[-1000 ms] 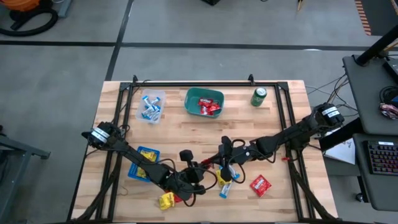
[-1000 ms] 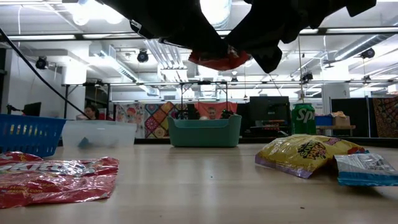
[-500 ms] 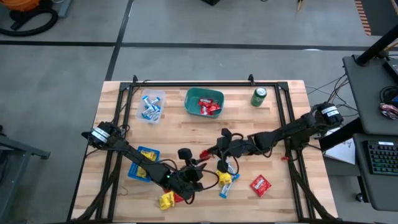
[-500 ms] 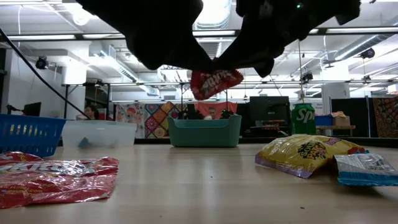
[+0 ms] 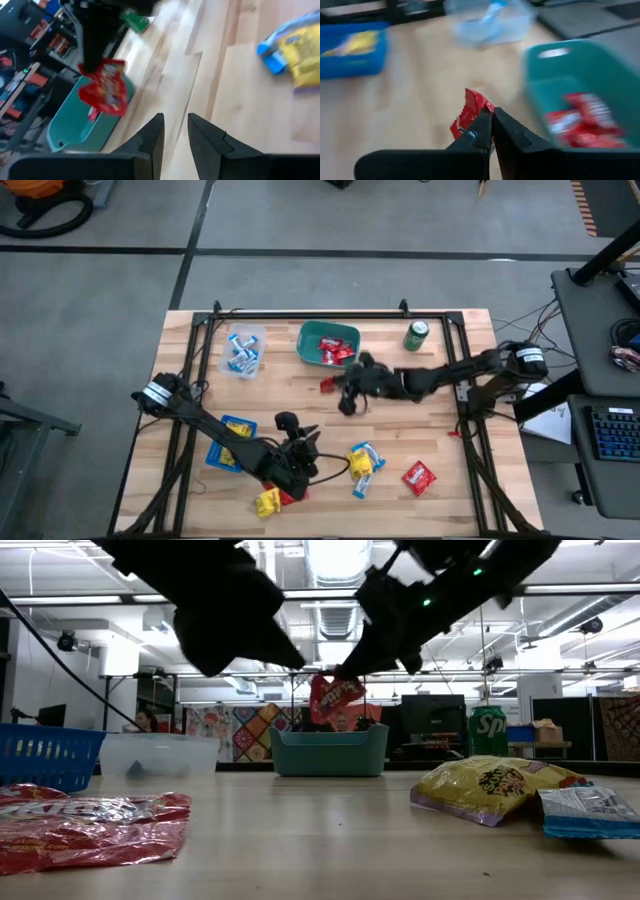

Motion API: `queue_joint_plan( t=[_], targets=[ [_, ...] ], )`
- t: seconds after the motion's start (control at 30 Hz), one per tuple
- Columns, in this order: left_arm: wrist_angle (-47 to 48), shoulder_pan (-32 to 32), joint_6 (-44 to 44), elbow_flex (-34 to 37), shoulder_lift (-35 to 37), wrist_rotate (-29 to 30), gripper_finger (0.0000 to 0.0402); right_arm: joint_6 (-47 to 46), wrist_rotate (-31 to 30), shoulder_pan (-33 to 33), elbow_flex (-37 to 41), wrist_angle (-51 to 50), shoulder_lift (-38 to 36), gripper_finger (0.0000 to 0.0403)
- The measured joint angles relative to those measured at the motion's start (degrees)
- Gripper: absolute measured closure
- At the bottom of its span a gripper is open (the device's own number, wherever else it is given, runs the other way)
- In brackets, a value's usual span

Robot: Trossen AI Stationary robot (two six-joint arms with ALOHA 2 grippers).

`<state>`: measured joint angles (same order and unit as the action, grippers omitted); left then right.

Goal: Sort candy
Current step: Put the red candy into the green bin

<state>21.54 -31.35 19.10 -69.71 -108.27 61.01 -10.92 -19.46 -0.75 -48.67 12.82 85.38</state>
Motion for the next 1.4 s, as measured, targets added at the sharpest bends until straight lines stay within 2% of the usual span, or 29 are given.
queue_joint_plan(
  t=[0.1, 0.23, 0.4, 0.53, 0.67, 0.8, 0.87, 0.93, 1.03, 1.13, 1.3, 1.4],
  targets=[
    [4.96, -0.11, 3.18, 0.00, 0.55, -0.02, 0.0331, 0.44, -0.09, -5.69, -1.30, 1.41, 0.00, 0.0394],
    [11.51, -0.24, 7.19, 0.00, 1.41, -0.03, 0.0331, -2.18, 0.76, -14.02, -2.01, 8.25, 1.76, 0.0394],
    [18.30, -0.24, 12.03, 0.00, 3.17, -0.06, 0.0331, -7.22, 14.68, -21.83, -5.91, 9.53, 9.11, 0.0384],
    [21.68, -0.36, 14.27, 0.04, 4.94, 0.01, 0.0331, -8.56, 20.62, -25.21, -12.28, 5.46, 14.79, 0.0340],
    [23.73, -0.98, 16.69, 0.11, 6.07, -0.15, 0.0331, -7.34, 23.03, -26.82, -19.66, -6.75, 16.44, 0.0274],
    [24.13, -1.77, 17.52, 0.11, 6.69, -4.75, 0.0331, -3.91, 23.52, -26.15, -22.68, -18.09, 14.24, 0.0216],
    [24.00, -1.86, 17.72, 0.09, 6.85, -9.97, 0.0331, -2.08, 23.88, -24.81, -22.34, -20.11, 11.47, 0.0197],
    [23.93, -1.86, 17.70, 0.11, 6.86, -17.55, 0.0331, -0.56, 24.12, -22.74, -21.18, -22.02, 7.82, 0.0185],
    [23.74, -1.93, 17.43, 0.11, 6.71, -28.37, 0.0331, 0.99, 24.27, -19.07, -18.92, -25.88, 2.38, 0.0176],
    [23.51, -2.37, 17.36, 0.11, 6.55, -36.25, 0.0331, 1.61, 24.03, -14.55, -15.69, -28.27, -3.02, 0.0175],
    [22.62, -2.86, 17.23, 0.11, 6.55, -44.71, 0.0331, -1.57, 24.14, -6.33, -8.30, -28.89, -11.15, 0.0176],
    [21.38, -3.26, 17.11, 0.11, 6.43, -47.02, 0.0331, -4.79, 23.90, -1.58, -4.03, -28.98, -14.81, 0.0176]
  ],
)
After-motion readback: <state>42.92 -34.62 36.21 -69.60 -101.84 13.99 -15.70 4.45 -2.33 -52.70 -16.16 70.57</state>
